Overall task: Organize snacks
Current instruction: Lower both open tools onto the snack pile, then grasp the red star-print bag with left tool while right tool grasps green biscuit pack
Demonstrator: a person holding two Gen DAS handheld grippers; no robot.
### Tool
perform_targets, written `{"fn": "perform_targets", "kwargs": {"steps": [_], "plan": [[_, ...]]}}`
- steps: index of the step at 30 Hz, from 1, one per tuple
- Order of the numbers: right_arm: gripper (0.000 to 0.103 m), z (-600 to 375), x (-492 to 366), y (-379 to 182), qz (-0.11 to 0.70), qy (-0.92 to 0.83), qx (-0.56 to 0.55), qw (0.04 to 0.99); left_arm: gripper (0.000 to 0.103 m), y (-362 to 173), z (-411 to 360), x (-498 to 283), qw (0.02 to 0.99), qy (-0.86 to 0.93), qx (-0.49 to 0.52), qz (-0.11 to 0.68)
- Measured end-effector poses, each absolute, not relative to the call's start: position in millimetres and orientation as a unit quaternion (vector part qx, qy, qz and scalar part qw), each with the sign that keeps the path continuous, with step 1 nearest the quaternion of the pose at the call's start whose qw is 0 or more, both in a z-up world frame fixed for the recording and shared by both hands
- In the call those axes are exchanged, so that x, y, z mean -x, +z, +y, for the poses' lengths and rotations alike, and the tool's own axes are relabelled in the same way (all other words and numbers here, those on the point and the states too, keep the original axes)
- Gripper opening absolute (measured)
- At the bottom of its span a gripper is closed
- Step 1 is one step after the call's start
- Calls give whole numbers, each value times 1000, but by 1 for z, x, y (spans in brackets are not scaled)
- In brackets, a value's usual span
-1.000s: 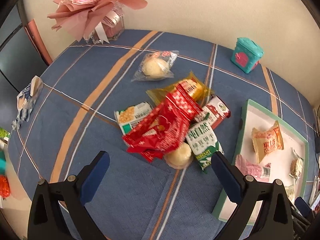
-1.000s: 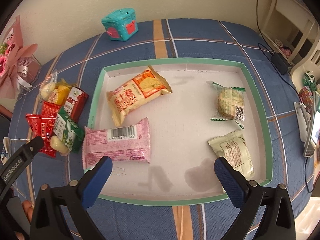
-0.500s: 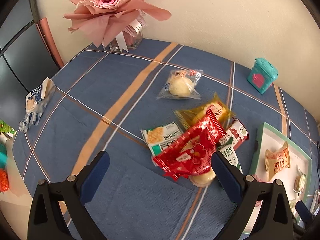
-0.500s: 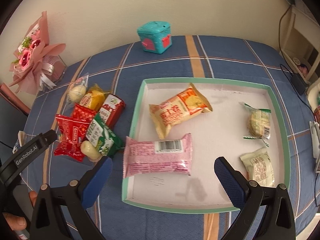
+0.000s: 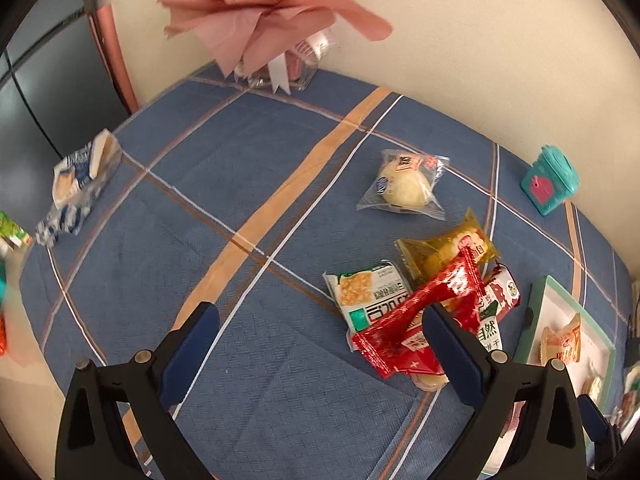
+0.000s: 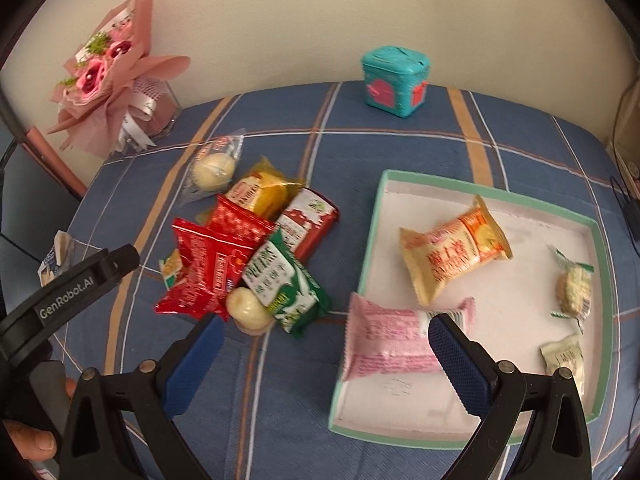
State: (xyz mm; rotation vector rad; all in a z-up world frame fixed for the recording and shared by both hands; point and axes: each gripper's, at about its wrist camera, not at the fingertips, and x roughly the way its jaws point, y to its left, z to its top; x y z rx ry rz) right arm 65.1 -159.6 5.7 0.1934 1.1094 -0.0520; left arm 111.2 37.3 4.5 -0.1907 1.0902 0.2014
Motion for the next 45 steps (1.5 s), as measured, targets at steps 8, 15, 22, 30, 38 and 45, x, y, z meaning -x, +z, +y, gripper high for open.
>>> {"fn": "perform_targets", "kwargs": {"steps": [8,15,22,30,38,45], "plan": [[102,-141,-89,-2,529,-18,-76,845,101,-10,45,-121,825,71,137,544],[87,-136,-107,-26,558,-13,-57,828,101,-16,14,-131,820,15,120,560],[73,-125,-118,-47,579,4,-36,815,87,-25,-15,-137,813,-24,94,574],[68,-125,-127,-54,575,19,-47,817,46,-45,-17,-145,795,-34,129,592],[65,-132,-133,-57,581,23,-60,812,40,-45,-10,-145,793,-19,139,593],[63,-131,-130,-63,595,28,-49,802,40,-43,2,-139,781,-13,160,603]]}}
